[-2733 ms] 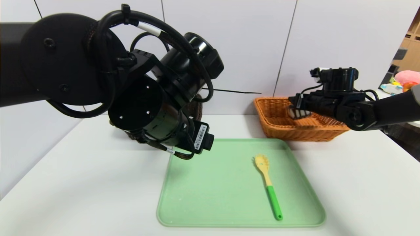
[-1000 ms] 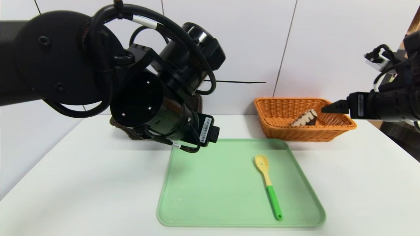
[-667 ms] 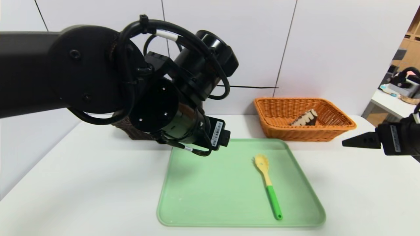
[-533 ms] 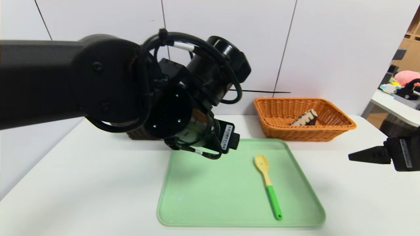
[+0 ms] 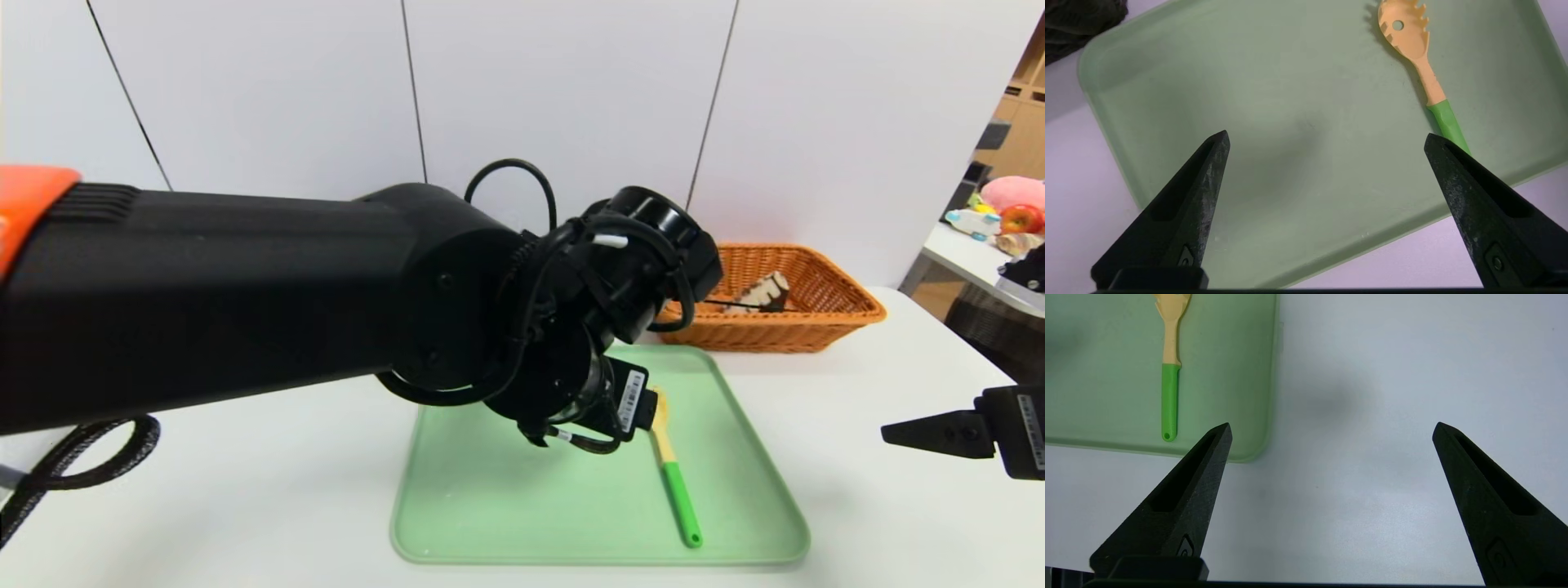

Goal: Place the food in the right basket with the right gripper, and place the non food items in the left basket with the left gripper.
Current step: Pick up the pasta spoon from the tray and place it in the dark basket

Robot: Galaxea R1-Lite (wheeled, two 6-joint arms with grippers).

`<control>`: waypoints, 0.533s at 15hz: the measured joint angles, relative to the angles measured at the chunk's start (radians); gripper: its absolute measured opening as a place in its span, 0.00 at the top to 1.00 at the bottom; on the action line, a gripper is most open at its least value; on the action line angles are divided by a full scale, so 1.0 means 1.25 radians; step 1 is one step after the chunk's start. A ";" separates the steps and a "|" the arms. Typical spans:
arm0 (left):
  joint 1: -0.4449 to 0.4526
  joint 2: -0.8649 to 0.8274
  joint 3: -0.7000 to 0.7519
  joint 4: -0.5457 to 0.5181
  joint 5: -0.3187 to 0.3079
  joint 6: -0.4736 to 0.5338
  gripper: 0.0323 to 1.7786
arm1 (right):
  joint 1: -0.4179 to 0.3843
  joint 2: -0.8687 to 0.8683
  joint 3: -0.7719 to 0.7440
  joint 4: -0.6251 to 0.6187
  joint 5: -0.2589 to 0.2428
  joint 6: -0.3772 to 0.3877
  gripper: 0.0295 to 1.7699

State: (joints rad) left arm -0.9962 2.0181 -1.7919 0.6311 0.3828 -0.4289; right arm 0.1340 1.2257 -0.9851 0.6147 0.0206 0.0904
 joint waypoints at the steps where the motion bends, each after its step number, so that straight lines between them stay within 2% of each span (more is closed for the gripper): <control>1: -0.002 0.017 -0.012 0.003 0.005 -0.016 0.05 | 0.000 0.001 0.004 0.000 -0.001 0.000 0.04; 5: -0.007 0.092 -0.079 0.010 0.024 -0.060 0.05 | 0.002 0.002 0.015 0.000 -0.001 0.001 0.04; 8: -0.011 0.144 -0.132 0.030 0.063 -0.093 0.05 | 0.001 0.001 0.020 0.000 -0.001 0.013 0.04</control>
State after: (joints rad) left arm -1.0096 2.1985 -1.9566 0.6687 0.4617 -0.5453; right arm 0.1351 1.2266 -0.9596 0.6151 0.0191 0.1066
